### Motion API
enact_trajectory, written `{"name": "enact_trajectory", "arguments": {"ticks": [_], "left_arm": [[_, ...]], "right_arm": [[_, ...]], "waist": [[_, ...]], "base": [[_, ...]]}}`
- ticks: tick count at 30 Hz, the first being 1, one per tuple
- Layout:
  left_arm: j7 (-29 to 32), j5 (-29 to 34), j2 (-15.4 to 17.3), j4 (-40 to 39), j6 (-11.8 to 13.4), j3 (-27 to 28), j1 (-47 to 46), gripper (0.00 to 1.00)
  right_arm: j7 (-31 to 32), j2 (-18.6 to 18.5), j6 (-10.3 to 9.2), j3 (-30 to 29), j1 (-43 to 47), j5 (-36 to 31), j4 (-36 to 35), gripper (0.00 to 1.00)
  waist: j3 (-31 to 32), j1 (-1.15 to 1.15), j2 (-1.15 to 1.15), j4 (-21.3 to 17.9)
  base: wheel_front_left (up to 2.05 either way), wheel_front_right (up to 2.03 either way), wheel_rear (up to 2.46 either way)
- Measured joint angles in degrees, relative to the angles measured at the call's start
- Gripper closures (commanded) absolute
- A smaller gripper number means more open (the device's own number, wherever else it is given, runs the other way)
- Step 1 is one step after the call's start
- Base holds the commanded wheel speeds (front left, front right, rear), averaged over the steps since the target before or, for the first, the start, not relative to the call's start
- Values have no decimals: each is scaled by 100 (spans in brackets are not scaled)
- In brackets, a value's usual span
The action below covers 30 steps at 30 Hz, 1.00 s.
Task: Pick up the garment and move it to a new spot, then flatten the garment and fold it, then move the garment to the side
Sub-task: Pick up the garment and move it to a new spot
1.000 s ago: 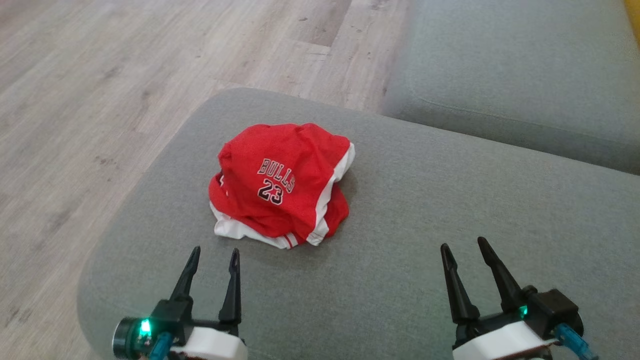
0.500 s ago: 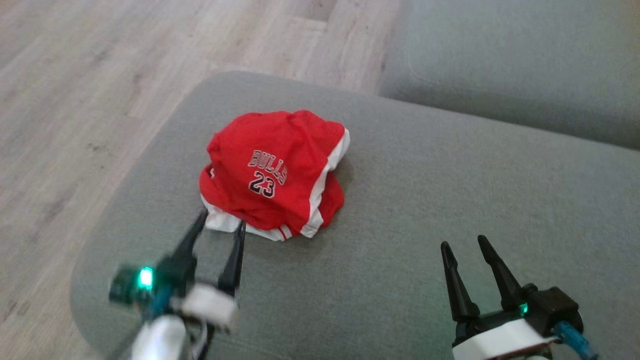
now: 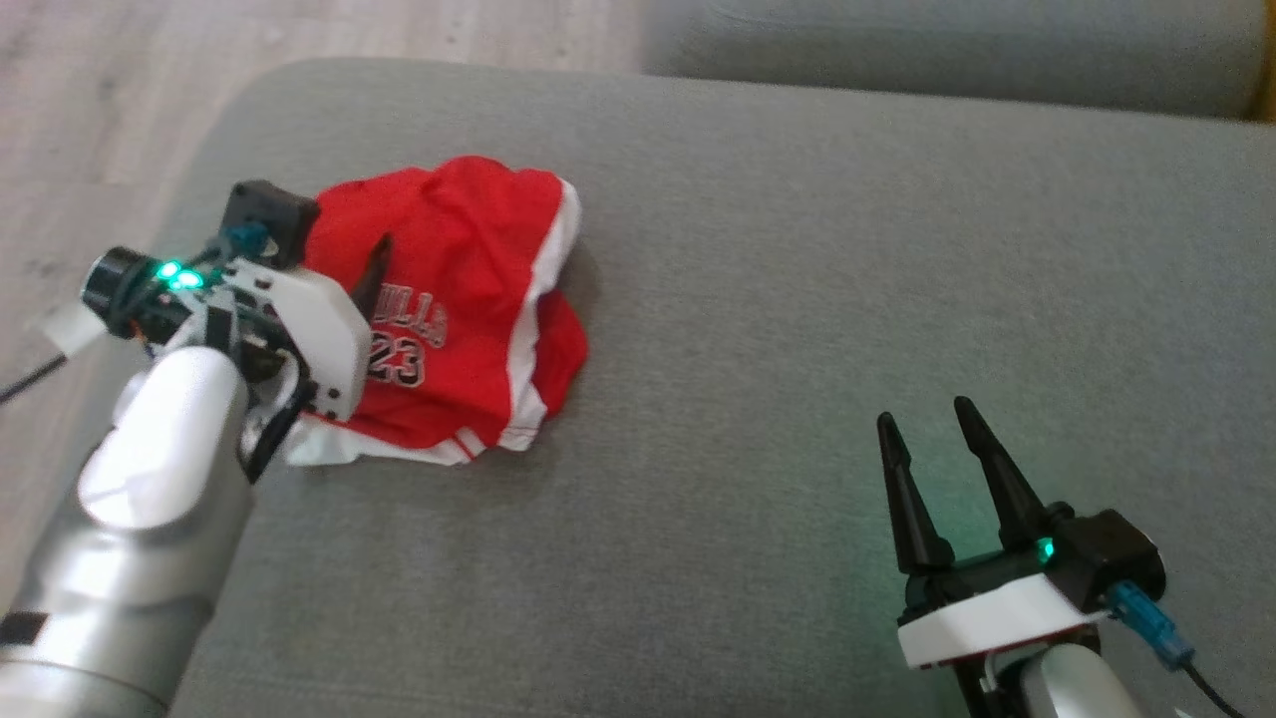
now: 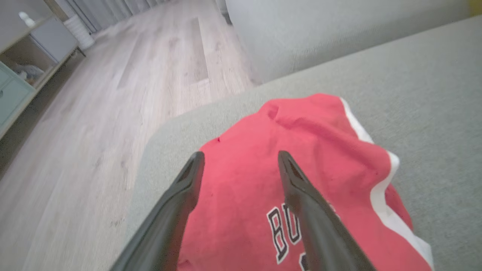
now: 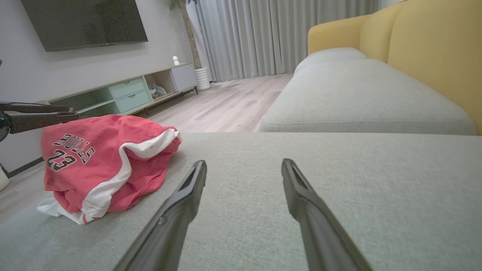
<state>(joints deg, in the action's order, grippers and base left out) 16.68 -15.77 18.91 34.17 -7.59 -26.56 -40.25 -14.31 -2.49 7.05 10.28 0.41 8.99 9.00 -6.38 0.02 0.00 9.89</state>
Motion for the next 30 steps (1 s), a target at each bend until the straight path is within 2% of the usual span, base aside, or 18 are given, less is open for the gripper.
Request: {"name": "enact_trajectory", "arguments": {"ticks": [6,9,10,13,18,20,21,24,30], "left_arm": [[633,-457,257,687,0,-307,-249,0],[642,-613,318,845,0,-370,-315,0],[642,-710,316,871,-1,-378,-331,100],[627,-876,319,971,0,-500,-374,100],[245,-1132,339,1004,0,-499,-379,100],[-144,-1234,343,957,0,-459,-394,100],[-603,-1240,345,857,1,-368,-481,100],[-1134,-1237,343,579,1,-310,-729,100],[-1584,-1131,331,-44,1,-300,-1038,100]], "right_arm": [[-1,-3,0,63,-77,2,4,0],[-5,-4,0,53,-166,11,1,0],[-5,-4,0,52,-180,11,1,0],[-5,-5,0,41,-202,11,5,0],[-7,-5,0,18,-206,19,51,0],[-7,-5,0,27,-206,19,78,0],[-5,-5,0,40,-205,27,91,0],[-7,-5,0,11,-194,92,107,0],[-7,-5,0,-40,-86,122,143,0]], "waist": [[-252,-1,0,-386],[-333,-1,0,-510],[-350,-1,0,-538],[-357,-1,0,-578],[-248,-2,0,-585],[-178,-2,0,-585],[-95,-2,0,-585],[61,-2,0,-568],[365,-3,0,-548]], "base": [[0,0,0],[0,0,0],[0,0,0],[0,0,0],[0,0,0],[0,0,0],[0,0,0],[0,0,0],[0,0,0]]}}
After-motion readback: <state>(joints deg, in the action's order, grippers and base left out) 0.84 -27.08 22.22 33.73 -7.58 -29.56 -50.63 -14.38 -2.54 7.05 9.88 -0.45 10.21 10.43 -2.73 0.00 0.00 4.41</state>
